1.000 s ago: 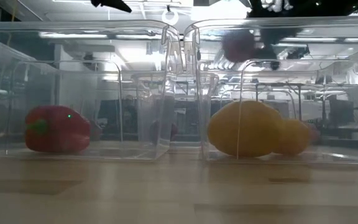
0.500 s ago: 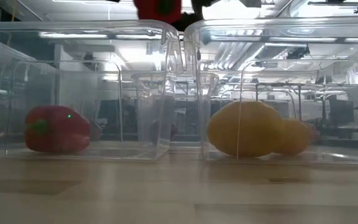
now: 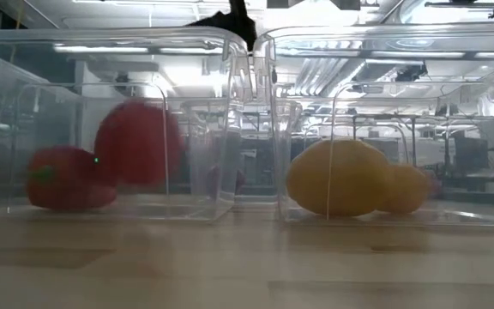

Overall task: Sort produce into baskets
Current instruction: Put the top right red bell pepper into the middle left transparent bin

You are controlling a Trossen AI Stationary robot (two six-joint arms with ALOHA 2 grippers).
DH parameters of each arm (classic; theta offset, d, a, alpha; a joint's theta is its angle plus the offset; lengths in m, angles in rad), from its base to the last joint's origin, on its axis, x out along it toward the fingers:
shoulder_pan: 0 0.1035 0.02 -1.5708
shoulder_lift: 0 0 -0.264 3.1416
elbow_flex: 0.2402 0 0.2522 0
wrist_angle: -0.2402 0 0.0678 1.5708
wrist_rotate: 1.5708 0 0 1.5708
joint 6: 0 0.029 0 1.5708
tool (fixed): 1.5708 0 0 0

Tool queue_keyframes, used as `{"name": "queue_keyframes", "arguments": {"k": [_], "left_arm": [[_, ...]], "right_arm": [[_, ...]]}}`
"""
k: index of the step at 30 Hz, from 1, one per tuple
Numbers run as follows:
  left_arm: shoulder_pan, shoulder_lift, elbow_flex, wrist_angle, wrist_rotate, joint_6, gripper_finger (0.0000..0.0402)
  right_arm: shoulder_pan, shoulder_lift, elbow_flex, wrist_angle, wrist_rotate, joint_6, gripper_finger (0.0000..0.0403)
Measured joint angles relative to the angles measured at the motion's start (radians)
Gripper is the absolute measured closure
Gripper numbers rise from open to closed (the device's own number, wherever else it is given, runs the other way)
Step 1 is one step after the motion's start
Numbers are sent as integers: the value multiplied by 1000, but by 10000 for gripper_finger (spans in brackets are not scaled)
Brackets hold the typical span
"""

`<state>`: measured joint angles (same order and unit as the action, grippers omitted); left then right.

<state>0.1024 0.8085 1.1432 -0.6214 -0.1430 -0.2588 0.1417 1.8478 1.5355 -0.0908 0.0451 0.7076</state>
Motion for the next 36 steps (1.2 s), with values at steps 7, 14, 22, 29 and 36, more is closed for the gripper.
{"name": "queue_keyframes", "arguments": {"k": [7,14,22,29,36], "left_arm": [[1,9,0,1,-20,-12,30],[1,41,0,0,-42,-28,30],[1,121,1,2,-74,-96,30],[2,208,0,123,-158,-112,30],[4,258,1,216,-243,-185,30]], "right_arm": [[-109,-77,184,-353,56,-11,7],[-138,-120,302,-920,318,-66,6],[-220,-154,44,-1159,289,-147,6],[-430,-441,-289,-957,335,-254,6],[-788,-613,-548,-823,303,-208,6]]}}
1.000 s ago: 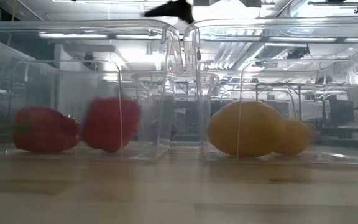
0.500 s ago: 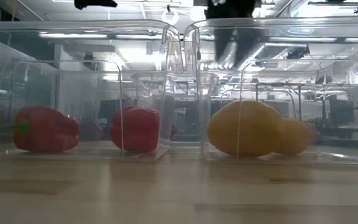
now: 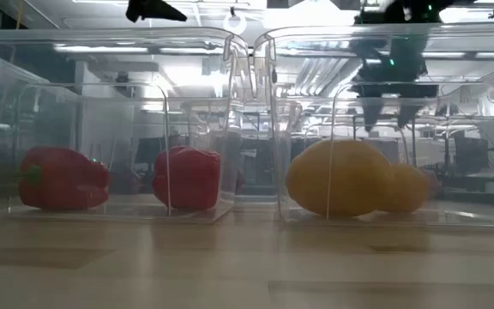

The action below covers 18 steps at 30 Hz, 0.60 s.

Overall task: Sort produce into baskets
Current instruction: Put the top right red bell pepper into the middle left transparent bin

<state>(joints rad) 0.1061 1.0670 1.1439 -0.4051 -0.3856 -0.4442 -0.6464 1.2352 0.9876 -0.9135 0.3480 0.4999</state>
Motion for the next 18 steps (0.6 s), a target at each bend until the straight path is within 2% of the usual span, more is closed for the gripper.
{"name": "queue_keyframes", "arguments": {"k": [4,9,15,18], "left_arm": [[29,17,0,40,-25,2,30],[90,22,0,91,-4,43,30],[113,11,1,90,48,46,30],[113,10,1,89,72,66,30]], "right_arm": [[-178,61,-9,27,-19,-64,6],[-323,210,91,-2,-79,-201,6],[-377,405,251,-123,-94,-336,6],[-377,491,318,-212,-77,-351,6]]}}
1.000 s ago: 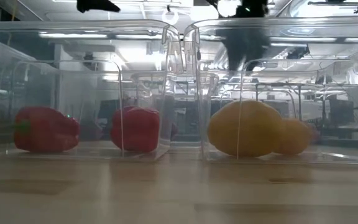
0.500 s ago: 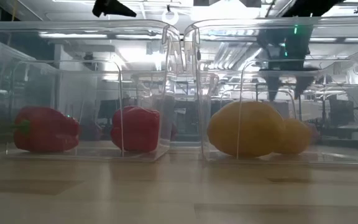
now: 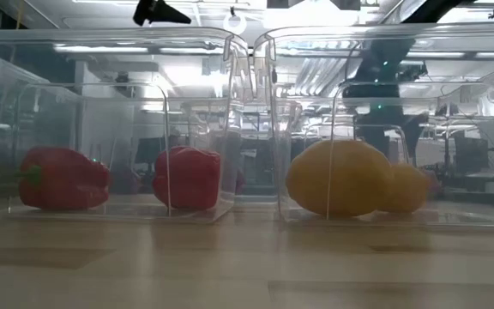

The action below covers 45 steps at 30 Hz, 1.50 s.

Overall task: Sort produce into baskets
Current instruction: Put the top right red bell pepper into the middle left transparent bin

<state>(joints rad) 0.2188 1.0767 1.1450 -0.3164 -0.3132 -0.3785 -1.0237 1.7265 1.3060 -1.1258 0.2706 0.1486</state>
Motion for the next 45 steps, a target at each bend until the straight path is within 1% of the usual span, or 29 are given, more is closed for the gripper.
{"name": "queue_keyframes", "arguments": {"k": [2,7,11,14,17,24,28,30,32,35,40,43,45], "left_arm": [[0,0,0,-1,21,22,30],[0,0,0,-2,23,33,30],[0,0,0,-3,23,34,30],[0,0,0,-5,31,33,30],[0,0,0,-5,62,32,30],[-1,0,0,-5,69,17,30],[-1,0,0,-5,69,14,30],[-1,0,0,-5,69,13,30],[-1,0,0,-5,69,13,30],[-3,-1,0,-5,69,12,30],[-3,-10,2,-1,69,14,30],[-3,-18,2,-2,66,28,30],[-3,-24,2,-3,65,52,30]], "right_arm": [[0,49,36,-45,19,-4,6],[0,149,116,-125,65,-62,6],[-6,221,160,-185,148,-120,6],[-18,275,174,-249,148,-163,6],[-27,330,172,-284,150,-195,7],[-32,406,172,-277,206,-222,7],[-30,408,173,-246,223,-246,8],[-30,408,174,-240,218,-262,18],[-27,407,174,-240,226,-262,45],[-16,401,174,-247,235,-259,104],[11,338,194,-270,231,-241,106],[19,275,259,-311,225,-205,106],[20,224,321,-323,198,-176,106]]}}
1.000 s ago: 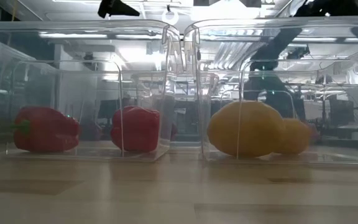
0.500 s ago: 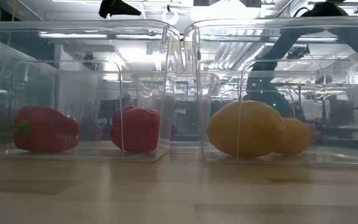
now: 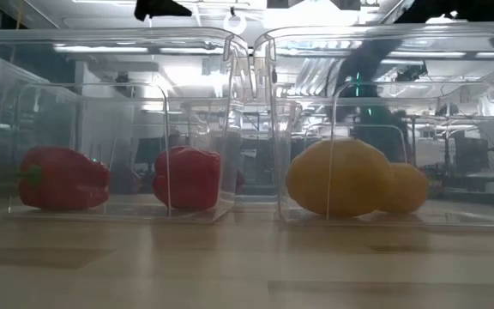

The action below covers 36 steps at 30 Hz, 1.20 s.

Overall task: Sort produce into baskets
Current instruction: Put the top right red bell pepper into the middle left transparent bin

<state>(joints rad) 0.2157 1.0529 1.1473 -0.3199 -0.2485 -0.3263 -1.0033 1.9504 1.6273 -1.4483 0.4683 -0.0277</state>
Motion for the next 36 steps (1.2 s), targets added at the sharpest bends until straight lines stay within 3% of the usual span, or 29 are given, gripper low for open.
{"name": "queue_keyframes", "arguments": {"k": [2,5,8,11,17,21,24,29,31,36], "left_arm": [[0,-5,0,1,0,15,30],[0,-5,0,0,-16,22,30],[0,-5,0,-3,-34,22,30],[0,-5,0,-6,-64,5,30],[0,-5,0,-27,-46,-65,30],[0,-10,-1,-27,58,-73,30],[0,-32,-1,-28,179,-80,30],[-4,-115,-1,-68,331,-42,30],[-15,-150,-1,-115,350,-38,30],[-72,-216,-2,-179,352,-31,30]], "right_arm": [[4,-56,71,9,-65,38,106],[16,-153,150,96,-306,92,106],[58,-254,159,263,-571,136,106],[167,-321,124,349,-701,171,106],[548,-370,-51,509,-718,212,106],[807,-355,-160,746,-731,336,106],[951,-330,-197,917,-680,430,106],[1097,-253,-186,1111,-526,536,106],[1135,-221,-168,1184,-478,591,100],[1192,-163,-131,1307,-421,723,43]]}}
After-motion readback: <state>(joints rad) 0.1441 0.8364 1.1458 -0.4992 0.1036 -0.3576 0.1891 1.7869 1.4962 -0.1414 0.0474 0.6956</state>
